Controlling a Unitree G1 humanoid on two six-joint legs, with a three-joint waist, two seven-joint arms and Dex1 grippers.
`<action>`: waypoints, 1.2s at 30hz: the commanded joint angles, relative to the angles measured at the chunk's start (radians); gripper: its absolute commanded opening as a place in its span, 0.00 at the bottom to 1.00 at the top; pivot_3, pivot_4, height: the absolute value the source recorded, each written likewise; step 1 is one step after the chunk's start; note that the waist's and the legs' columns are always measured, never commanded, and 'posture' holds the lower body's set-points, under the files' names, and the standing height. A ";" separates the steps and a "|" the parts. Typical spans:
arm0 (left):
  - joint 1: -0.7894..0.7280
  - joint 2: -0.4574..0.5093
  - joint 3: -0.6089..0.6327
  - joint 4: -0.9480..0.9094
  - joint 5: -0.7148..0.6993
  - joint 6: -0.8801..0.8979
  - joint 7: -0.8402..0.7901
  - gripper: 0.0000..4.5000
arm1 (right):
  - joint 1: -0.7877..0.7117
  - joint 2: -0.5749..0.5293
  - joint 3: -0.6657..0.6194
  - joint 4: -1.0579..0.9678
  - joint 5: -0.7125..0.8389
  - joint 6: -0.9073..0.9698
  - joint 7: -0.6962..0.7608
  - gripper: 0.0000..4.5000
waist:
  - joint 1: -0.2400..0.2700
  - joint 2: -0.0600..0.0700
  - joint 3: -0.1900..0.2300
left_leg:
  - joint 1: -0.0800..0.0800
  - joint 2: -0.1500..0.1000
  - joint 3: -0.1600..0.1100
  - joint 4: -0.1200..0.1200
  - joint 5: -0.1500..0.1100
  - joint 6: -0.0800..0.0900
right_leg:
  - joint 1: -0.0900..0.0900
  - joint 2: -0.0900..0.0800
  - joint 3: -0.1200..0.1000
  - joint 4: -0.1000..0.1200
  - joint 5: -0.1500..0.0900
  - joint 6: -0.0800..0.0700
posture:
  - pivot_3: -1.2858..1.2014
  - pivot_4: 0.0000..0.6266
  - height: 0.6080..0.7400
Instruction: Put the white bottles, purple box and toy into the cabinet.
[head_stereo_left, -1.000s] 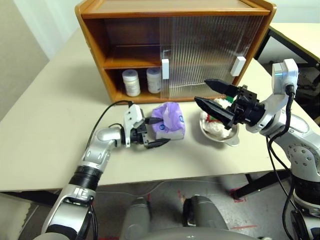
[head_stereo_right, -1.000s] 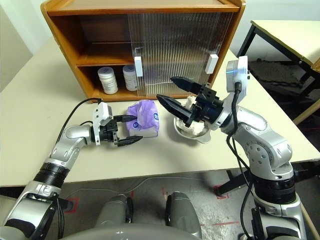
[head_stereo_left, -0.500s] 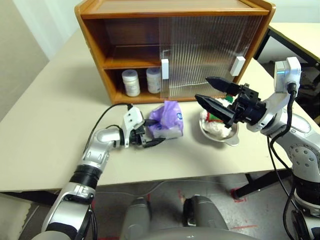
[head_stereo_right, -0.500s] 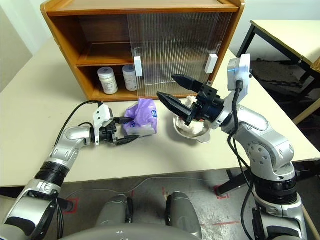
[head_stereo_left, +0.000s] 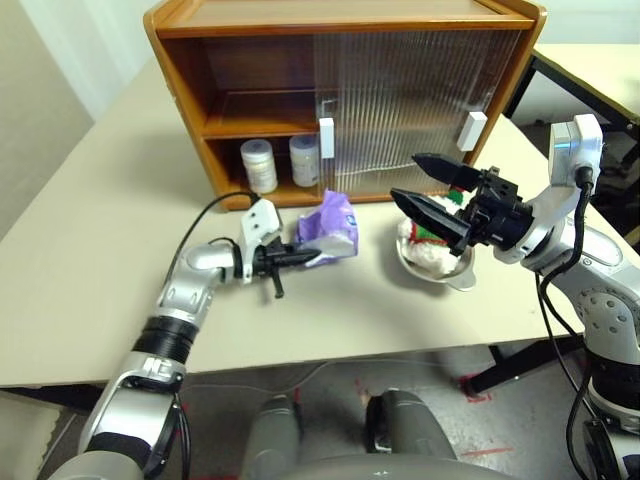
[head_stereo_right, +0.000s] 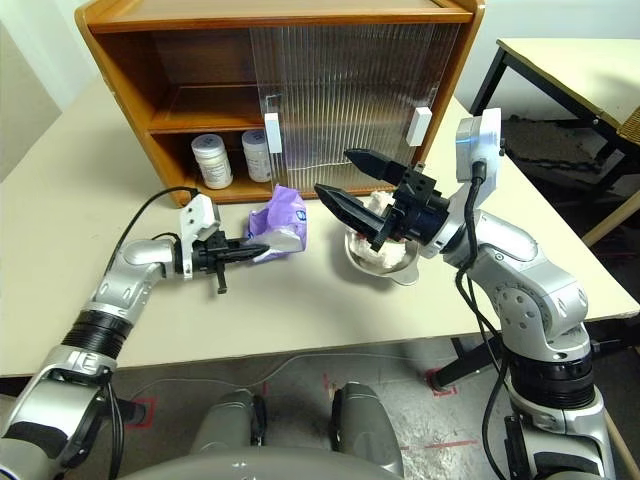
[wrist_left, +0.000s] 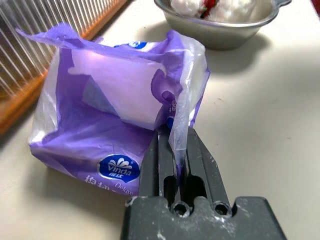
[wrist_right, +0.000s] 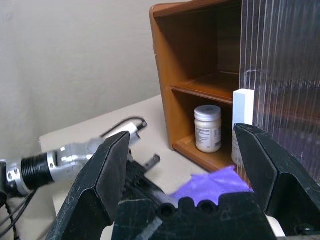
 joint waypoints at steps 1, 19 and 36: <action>-0.063 0.062 0.042 -0.101 -0.068 0.081 -0.076 0.01 | -0.015 0.009 0.014 0.028 -0.017 -0.029 0.021 1.00 | 0.000 0.000 0.000 | 0.000 0.000 0.000 0.000 0.000 0.000 | 0.000 0.000 0.000 0.000 0.000 0.000 | 0.48 0.00 1.00; -0.457 0.352 0.126 -0.143 -0.259 0.495 -0.318 0.01 | -0.059 0.064 0.053 0.120 -0.071 -0.092 0.093 1.00 | 0.018 0.005 0.005 | 0.000 0.000 -0.002 -0.002 0.000 0.000 | -0.001 0.002 0.000 0.001 -0.001 0.005 | 0.51 0.00 1.00; -0.641 0.264 0.071 0.345 -0.002 0.144 -0.270 0.01 | -0.006 0.056 0.023 0.059 -0.063 -0.085 0.075 1.00 | 0.013 0.005 0.005 | -0.001 0.000 -0.002 -0.001 0.001 0.001 | -0.001 0.002 0.001 0.001 -0.001 0.005 | 0.49 0.00 1.00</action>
